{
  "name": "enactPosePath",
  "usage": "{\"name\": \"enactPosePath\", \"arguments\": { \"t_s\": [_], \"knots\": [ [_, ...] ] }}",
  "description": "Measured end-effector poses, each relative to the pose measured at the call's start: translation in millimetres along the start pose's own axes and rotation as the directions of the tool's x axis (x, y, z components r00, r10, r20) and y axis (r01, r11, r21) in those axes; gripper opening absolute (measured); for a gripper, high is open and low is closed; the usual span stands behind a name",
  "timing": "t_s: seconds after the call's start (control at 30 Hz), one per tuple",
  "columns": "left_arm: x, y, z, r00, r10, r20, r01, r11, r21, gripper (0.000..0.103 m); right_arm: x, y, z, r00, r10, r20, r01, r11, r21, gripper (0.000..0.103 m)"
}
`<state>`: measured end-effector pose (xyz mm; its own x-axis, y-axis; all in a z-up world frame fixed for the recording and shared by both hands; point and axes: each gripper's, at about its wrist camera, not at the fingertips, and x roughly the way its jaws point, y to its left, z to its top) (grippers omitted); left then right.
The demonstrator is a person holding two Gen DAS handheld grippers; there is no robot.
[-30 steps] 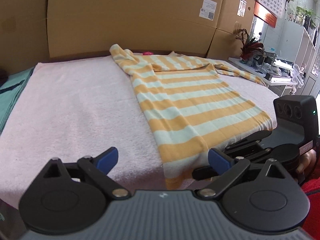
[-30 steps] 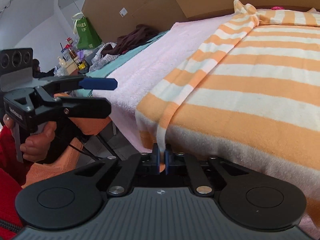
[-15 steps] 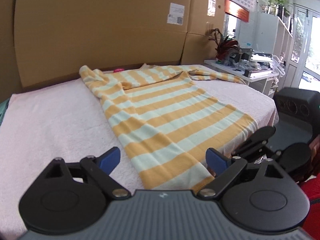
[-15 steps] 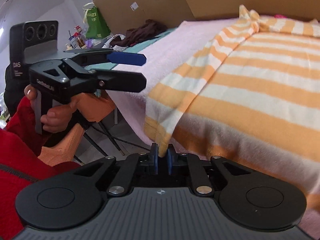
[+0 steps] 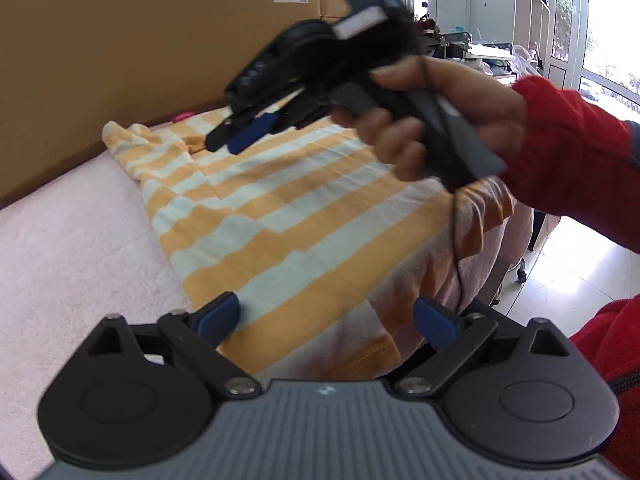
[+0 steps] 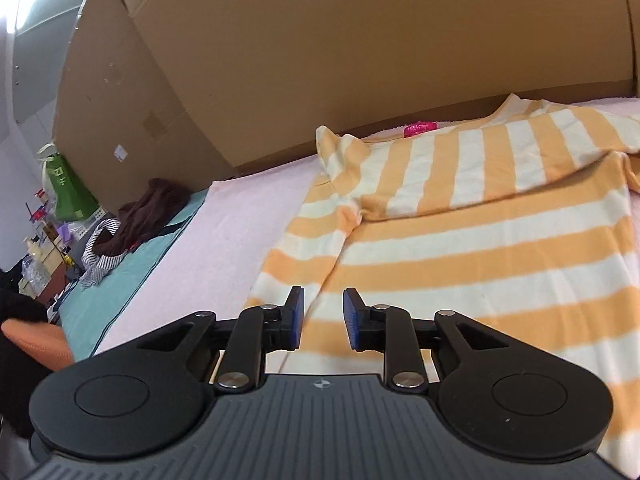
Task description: Fold clothes
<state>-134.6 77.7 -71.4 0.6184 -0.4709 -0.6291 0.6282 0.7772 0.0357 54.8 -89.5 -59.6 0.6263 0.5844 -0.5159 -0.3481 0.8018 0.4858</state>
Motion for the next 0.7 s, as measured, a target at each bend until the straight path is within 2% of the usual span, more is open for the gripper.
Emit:
{"name": "enactPosePath", "arguments": {
  "t_s": [0.07,0.13,0.17,0.2,0.23,0.43,0.47,0.57,0.63,0.7],
  "knots": [
    [0.1,2.7,0.9,1.0,-0.009,0.001,0.009,1.0,-0.025,0.094,29.2,-2.7,15.6,0.999,-0.029,-0.038,0.031,0.999,0.039,0.026],
    [-0.1,4.5,1.0,1.0,-0.014,0.001,0.014,0.999,-0.037,0.093,52.6,-8.0,24.6,0.999,-0.008,-0.045,0.011,0.996,0.085,0.025],
    [-0.5,4.1,0.4,1.0,-0.013,0.002,0.013,0.999,-0.034,0.093,58.6,-10.3,27.7,0.999,-0.009,-0.034,0.012,0.995,0.097,0.022],
    [-0.9,3.3,-0.2,1.0,-0.011,0.002,0.011,1.0,-0.028,0.092,63.0,-12.3,30.5,0.999,-0.023,-0.025,0.026,0.994,0.106,0.008],
    [-1.4,2.6,-1.0,1.0,-0.011,0.003,0.011,1.0,-0.024,0.091,67.3,-14.3,33.4,0.999,-0.038,-0.015,0.039,0.993,0.116,0.005],
    [-2.1,2.6,0.4,0.999,-0.035,0.002,0.035,0.999,-0.033,0.091,65.0,-18.0,30.2,0.999,-0.047,0.014,0.045,0.994,0.095,0.004],
    [-2.7,3.1,1.4,0.999,-0.043,0.0,0.043,0.998,-0.036,0.091,64.1,-16.6,30.5,0.999,-0.046,0.008,0.045,0.995,0.086,0.007],
    [-5.6,5.0,4.1,0.996,-0.087,0.003,0.087,0.995,-0.056,0.089,50.3,-12.5,28.7,0.999,-0.005,-0.043,0.008,0.997,0.079,0.032],
    [-8.2,5.8,5.2,0.987,-0.159,0.035,0.162,0.982,-0.093,0.089,42.7,-9.1,21.5,0.995,0.048,-0.083,-0.045,0.998,0.039,0.034],
    [-2.0,2.0,6.6,0.983,-0.179,0.03,0.181,0.979,-0.094,0.089,34.1,-8.1,11.7,0.991,0.093,-0.091,-0.094,0.996,-0.005,0.034]
  ]
}}
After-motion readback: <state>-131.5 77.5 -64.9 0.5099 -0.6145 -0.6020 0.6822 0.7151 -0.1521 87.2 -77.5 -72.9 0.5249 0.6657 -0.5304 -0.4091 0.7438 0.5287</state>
